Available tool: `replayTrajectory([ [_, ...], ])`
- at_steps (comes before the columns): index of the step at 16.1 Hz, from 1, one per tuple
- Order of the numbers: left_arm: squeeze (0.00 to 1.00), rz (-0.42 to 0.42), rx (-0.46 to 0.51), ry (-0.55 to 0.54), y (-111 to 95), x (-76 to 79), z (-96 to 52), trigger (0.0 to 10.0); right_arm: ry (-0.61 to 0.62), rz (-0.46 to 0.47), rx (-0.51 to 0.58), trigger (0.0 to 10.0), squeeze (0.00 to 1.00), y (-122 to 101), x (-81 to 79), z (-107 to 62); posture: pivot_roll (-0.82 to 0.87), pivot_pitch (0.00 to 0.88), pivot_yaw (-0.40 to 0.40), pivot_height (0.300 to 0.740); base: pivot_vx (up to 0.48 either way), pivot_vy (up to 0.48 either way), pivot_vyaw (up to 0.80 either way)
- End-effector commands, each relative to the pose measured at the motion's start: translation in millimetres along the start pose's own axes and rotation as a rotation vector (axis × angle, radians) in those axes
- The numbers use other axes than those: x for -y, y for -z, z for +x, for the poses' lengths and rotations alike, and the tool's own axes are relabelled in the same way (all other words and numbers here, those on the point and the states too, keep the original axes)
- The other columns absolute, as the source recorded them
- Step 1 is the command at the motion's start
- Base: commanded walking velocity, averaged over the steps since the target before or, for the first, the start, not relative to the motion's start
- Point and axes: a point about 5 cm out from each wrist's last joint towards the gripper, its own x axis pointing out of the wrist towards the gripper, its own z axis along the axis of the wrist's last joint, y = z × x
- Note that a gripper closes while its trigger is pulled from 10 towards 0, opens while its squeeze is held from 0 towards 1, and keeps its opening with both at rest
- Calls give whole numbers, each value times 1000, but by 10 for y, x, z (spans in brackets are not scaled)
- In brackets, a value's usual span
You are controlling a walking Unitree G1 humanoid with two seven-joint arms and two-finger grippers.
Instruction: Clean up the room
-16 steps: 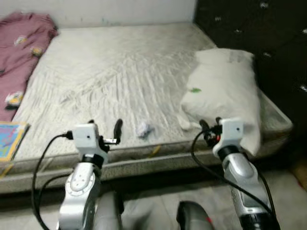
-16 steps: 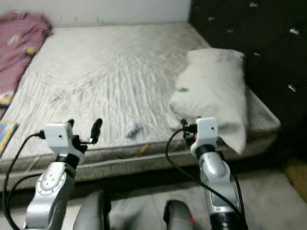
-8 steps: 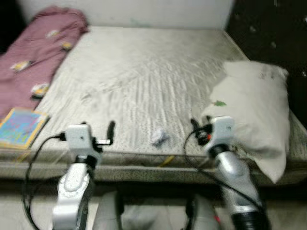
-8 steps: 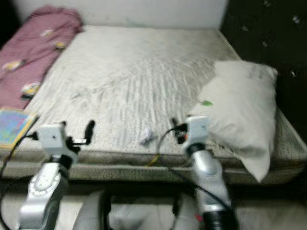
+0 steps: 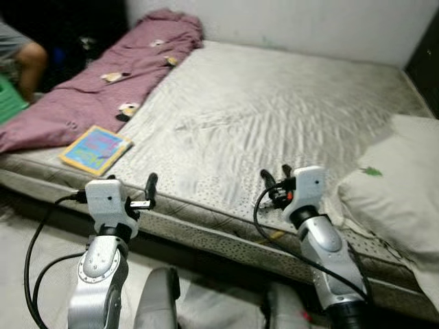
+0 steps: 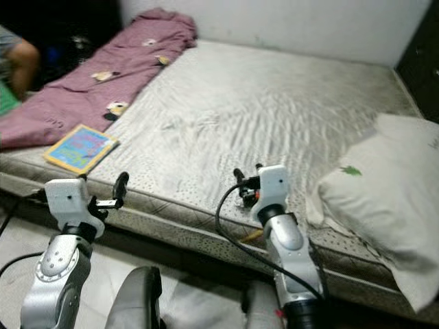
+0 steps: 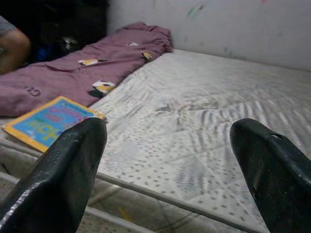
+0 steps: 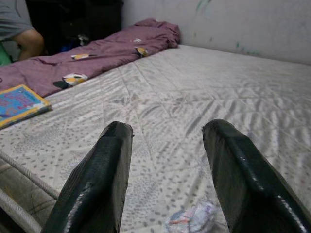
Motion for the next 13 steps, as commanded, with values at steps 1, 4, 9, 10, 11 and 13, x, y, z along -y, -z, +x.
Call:
replayTrajectory([
  [1, 0, 4, 5, 14, -18, 31, 16, 10000, 5, 7, -2, 10000, 0, -9, 23, 13, 13, 0, -13, 595, 266, 0, 0],
  [4, 0, 2, -13, -7, 4, 11, 13, 10000, -8, 13, -12, 10000, 0, 6, 9, 18, 15, 0, -14, 595, 0, 0, 0],
  [9, 0, -2, -10, -18, -6, -13, 10, 10000, -11, 19, -14, 10000, 0, 11, -5, 35, 21, 0, -16, 550, 0, 0, 0],
  [10, 0, -2, -7, -18, -14, -10, 6, 10000, -15, 22, -15, 10000, 0, 13, -11, 37, 24, 0, -16, 535, 0, 0, 0],
  [11, 0, -1, -7, -17, -16, -6, 3, 10000, -20, 25, -18, 10000, 0, 19, -18, 37, 24, 0, -16, 525, 0, 0, 0],
  [13, 0, 14, -14, -28, -13, -21, -9, 10000, -29, 33, -22, 10000, 0, 30, -36, 40, 28, 0, -11, 495, 0, 0, 0],
])
